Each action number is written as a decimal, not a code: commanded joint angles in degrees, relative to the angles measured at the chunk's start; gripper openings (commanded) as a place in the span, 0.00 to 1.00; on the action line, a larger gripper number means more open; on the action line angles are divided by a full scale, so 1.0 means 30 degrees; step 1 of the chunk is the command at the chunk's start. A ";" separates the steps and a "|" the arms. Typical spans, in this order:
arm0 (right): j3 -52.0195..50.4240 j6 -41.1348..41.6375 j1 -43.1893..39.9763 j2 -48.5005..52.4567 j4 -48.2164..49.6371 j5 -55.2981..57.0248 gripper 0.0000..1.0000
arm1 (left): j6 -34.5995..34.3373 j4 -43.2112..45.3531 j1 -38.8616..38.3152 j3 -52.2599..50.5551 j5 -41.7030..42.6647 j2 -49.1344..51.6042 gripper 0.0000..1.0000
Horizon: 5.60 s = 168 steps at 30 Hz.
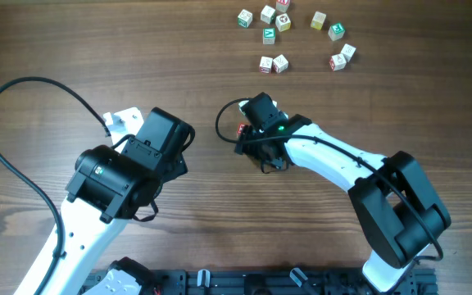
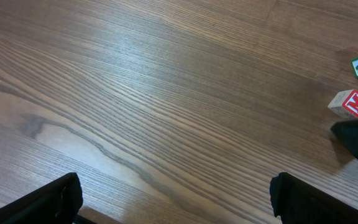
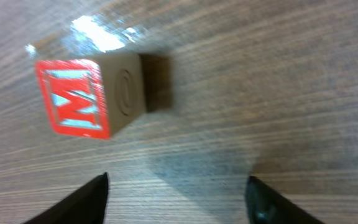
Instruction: Form a circle
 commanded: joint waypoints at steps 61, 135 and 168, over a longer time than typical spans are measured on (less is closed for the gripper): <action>0.5581 -0.2244 0.1632 0.3781 -0.2412 0.5741 0.57 | 0.0095 -0.0007 0.0058 -0.0073 -0.0058 -0.0138 1.00; 0.5574 -0.0226 0.2127 0.4495 -0.0969 0.8160 0.34 | 0.0095 -0.0015 0.0058 -0.0073 -0.0058 -0.0138 1.00; 0.5581 -0.1727 0.1982 -0.1362 -0.3810 0.6878 0.56 | 0.0095 -0.0015 0.0058 -0.0073 -0.0058 -0.0138 1.00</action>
